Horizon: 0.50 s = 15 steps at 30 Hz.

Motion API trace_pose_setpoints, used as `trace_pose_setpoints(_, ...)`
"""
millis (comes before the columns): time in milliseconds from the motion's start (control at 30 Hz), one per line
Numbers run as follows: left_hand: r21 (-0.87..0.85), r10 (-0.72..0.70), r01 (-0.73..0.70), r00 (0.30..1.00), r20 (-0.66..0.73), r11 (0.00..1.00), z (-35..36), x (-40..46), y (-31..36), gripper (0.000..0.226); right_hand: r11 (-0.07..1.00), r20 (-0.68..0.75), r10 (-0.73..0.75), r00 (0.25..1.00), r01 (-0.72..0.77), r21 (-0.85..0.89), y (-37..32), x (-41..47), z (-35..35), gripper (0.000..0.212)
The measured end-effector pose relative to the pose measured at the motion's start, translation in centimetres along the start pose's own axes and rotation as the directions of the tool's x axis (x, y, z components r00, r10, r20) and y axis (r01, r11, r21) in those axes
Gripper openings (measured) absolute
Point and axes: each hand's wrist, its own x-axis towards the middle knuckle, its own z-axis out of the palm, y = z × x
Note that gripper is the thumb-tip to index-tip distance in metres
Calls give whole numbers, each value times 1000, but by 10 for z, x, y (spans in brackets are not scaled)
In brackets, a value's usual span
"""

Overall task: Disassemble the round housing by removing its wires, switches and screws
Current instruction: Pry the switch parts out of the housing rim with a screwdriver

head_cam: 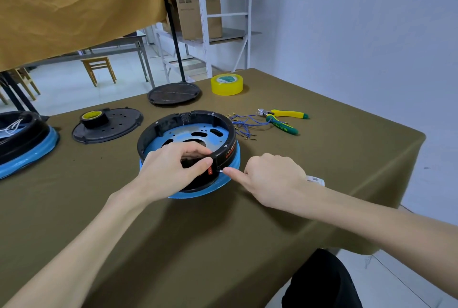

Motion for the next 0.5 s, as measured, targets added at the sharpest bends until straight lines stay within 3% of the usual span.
trace_pose_setpoints(67,12,-1,1,1000,-7,1000,1,0,1,17,965,-108,-133,985,104,-241,-2,-5,-4,74)
trace_pose_setpoints(133,24,2,-2,1000,-4,1000,1,0,2,7,928,-135,-146,980,88,-362,-4,-8,-11,74)
trace_pose_setpoints(300,73,9,-7,1000,-25,997,2,2,2,12,920,-121,-169,978,113,-374,-12,-11,-15,70)
trace_pose_setpoints(500,80,13,-9,999,-51,997,5,3,-3,19,960,-156,-138,978,93,-262,-12,-10,-14,68)
